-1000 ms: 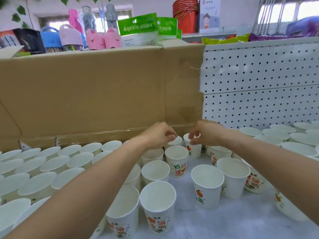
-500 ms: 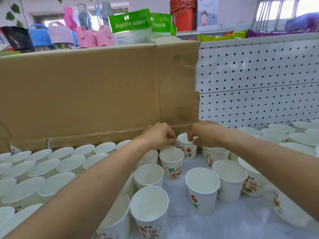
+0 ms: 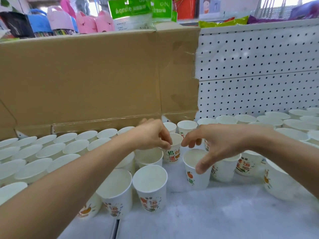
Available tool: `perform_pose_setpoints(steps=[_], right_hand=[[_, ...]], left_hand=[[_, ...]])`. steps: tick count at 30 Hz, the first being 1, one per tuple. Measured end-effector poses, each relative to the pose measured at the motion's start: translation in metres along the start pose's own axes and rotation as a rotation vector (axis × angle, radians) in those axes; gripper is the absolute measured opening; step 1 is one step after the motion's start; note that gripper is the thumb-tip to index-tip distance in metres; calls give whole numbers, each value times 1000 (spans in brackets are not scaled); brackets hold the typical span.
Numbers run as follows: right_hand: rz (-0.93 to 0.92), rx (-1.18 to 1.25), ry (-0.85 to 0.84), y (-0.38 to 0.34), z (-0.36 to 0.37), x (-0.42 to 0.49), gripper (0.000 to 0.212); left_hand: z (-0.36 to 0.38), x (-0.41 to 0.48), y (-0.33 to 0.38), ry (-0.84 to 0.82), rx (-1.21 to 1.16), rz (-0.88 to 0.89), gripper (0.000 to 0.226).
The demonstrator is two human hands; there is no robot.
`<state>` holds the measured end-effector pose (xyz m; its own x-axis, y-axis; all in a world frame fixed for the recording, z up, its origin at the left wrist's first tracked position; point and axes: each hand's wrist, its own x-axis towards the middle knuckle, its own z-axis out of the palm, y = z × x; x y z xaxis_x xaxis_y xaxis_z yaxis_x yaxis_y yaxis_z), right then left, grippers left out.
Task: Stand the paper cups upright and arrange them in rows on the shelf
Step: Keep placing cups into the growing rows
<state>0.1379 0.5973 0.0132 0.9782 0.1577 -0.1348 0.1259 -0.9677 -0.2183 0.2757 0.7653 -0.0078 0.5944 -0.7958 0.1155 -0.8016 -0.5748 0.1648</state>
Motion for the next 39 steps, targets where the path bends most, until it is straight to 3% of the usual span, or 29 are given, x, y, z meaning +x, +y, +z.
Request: perform_pose_setpoints(steps=[9,17,23,32,36,39], right_hand=[[-81,30,146,-9,19,6,51],[-161,-23,320,-9,43,-4,4],[-211,102,386,0,57,1,20],[-180,224,486,1,68,1,27],[-190,222,626,0,75,-14,38],[-146,156,843,-1,81,-38,33]], left_hand=[[-1,-18,-6,99,-22,23,26],[-11,-85,8,186,-203,80,19],[0,-119,5,176,-233,44,19],[2,-126,12,191,-208,39,20],[4,-122,28,292,-203,98,22],[9,-112,56,339,-225,185,23]])
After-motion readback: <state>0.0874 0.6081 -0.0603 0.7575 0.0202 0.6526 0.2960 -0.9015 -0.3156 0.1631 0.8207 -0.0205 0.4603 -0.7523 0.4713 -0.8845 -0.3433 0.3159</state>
